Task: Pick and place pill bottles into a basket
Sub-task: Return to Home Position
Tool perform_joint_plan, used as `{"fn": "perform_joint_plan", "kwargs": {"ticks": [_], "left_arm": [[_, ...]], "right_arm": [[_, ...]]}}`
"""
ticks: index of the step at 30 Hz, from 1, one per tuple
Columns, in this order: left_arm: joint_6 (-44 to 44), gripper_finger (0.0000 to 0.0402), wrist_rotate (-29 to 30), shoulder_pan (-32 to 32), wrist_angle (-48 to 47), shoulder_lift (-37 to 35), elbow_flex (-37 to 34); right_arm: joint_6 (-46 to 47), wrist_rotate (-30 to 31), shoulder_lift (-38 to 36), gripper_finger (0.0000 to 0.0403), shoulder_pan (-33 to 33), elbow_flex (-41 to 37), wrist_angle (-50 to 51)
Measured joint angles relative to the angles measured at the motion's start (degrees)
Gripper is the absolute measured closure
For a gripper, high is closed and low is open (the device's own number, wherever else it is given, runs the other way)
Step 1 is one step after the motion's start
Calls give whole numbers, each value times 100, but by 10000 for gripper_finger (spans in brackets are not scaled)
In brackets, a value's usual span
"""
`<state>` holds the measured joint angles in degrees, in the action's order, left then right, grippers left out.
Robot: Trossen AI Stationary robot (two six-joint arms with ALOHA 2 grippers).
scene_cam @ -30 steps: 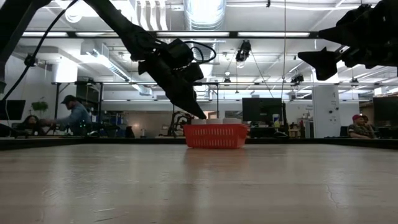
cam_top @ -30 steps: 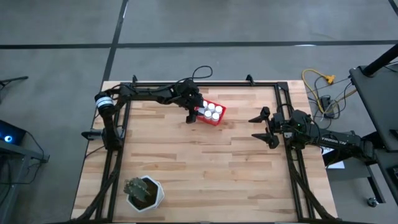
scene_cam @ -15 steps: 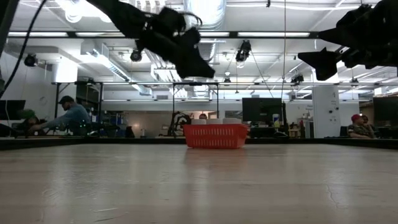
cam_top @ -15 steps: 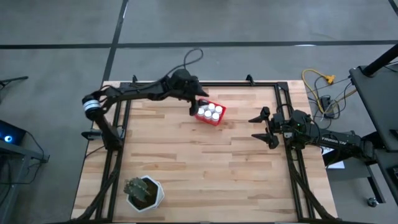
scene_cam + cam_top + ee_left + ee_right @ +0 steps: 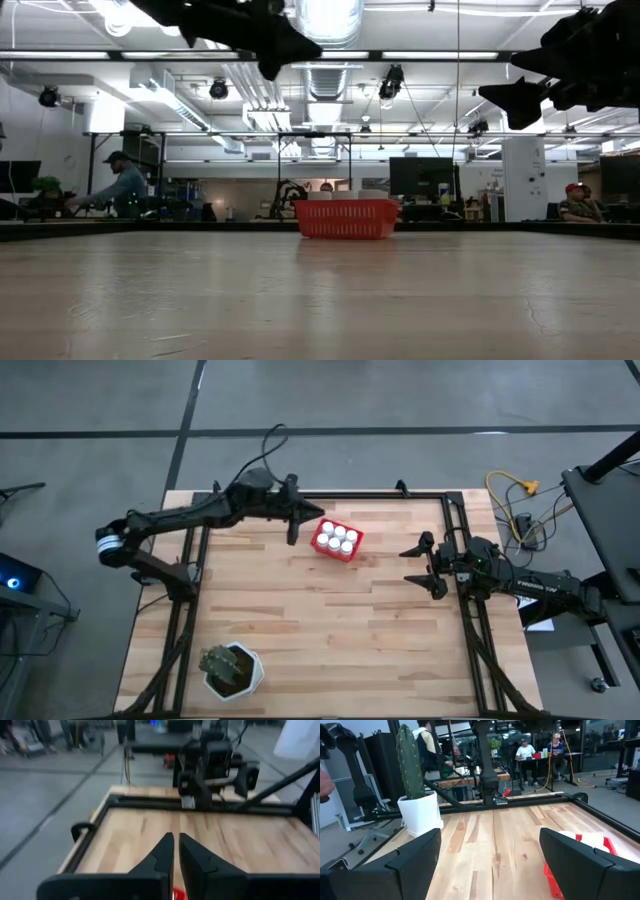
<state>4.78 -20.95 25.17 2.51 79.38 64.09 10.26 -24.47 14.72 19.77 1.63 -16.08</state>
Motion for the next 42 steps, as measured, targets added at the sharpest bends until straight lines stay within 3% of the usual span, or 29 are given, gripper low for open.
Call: {"fn": "perform_joint_plan", "kwargs": {"ticks": [11, 20, 28, 42], "left_arm": [[-1392, 400, 902, -304, 2721, -1841, -2626], [-1503, 400, 1482, -557, 2714, -3156, -3847], [-1602, 401, 3001, -1168, 2694, -3927, -4452], [-1140, 401, 2820, -1922, 2685, -4012, -5085]], "right_arm": [[-101, 2, 13, 76, 0, 0, 2], [-124, 2, 16, 76, -1, 0, 4], [-128, 2, 31, 76, -1, -2, 22], [-129, 4, 46, 76, 0, -2, 92]]}}
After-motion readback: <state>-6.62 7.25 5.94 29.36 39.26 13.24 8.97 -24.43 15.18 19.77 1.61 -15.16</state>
